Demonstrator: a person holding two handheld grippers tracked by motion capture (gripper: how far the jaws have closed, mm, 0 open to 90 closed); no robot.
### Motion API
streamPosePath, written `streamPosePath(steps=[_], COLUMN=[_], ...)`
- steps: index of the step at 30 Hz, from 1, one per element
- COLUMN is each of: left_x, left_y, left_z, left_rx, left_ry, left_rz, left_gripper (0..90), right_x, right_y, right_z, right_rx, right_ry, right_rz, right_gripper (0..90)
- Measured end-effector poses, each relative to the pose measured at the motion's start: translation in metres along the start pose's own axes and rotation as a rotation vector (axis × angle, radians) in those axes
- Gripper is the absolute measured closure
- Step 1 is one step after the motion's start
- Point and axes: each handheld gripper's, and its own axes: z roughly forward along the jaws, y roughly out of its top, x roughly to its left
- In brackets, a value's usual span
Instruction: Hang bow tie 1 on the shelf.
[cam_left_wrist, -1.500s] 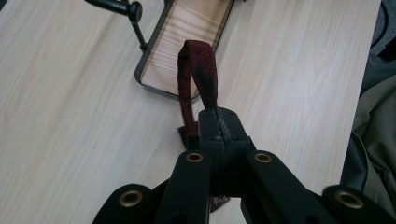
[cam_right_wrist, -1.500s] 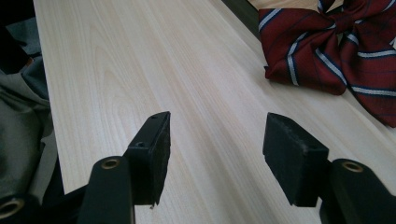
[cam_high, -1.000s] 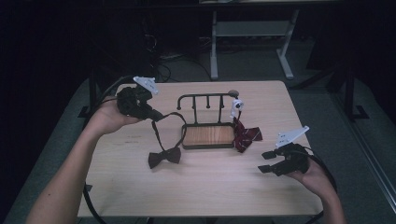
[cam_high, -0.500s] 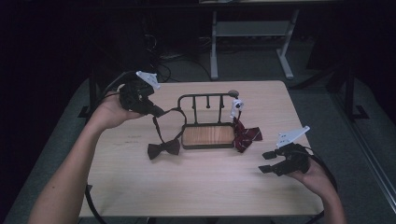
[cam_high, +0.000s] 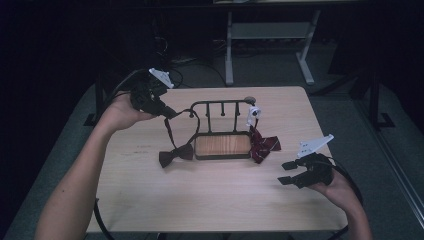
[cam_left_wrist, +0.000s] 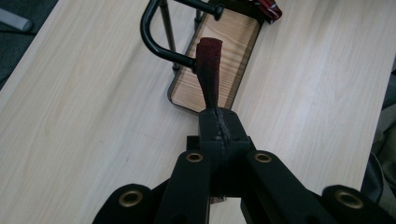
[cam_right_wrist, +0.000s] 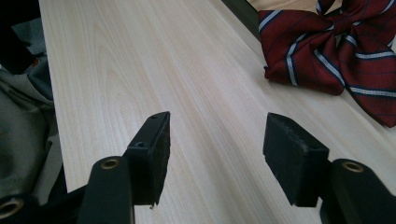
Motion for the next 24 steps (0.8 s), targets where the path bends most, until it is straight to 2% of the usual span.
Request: streamPosePath(steps=[6, 17, 24], left_x=[0.007, 0.015, 0.020], left_y=[0.001, 0.002, 0.002], left_z=[0.004, 0.011, 0.013], left_rx=[-0.001, 0.022, 0.032], left_ry=[0.003, 0.004, 0.020], left_rz=[-0.027, -0.044, -0.062], left_gripper=[90.0, 90.0, 89.9], right_x=[0.000, 0.002, 0.002], right_y=[0.000, 0.001, 0.001], right_z=[-0.001, -0.003, -0.002], right_rx=[0.001, -0.003, -0.004], right_ry=[-0.003, -0.003, 0.000], right_rz=[0.001, 0.002, -0.001], right_gripper=[41.0, 40.7, 40.8])
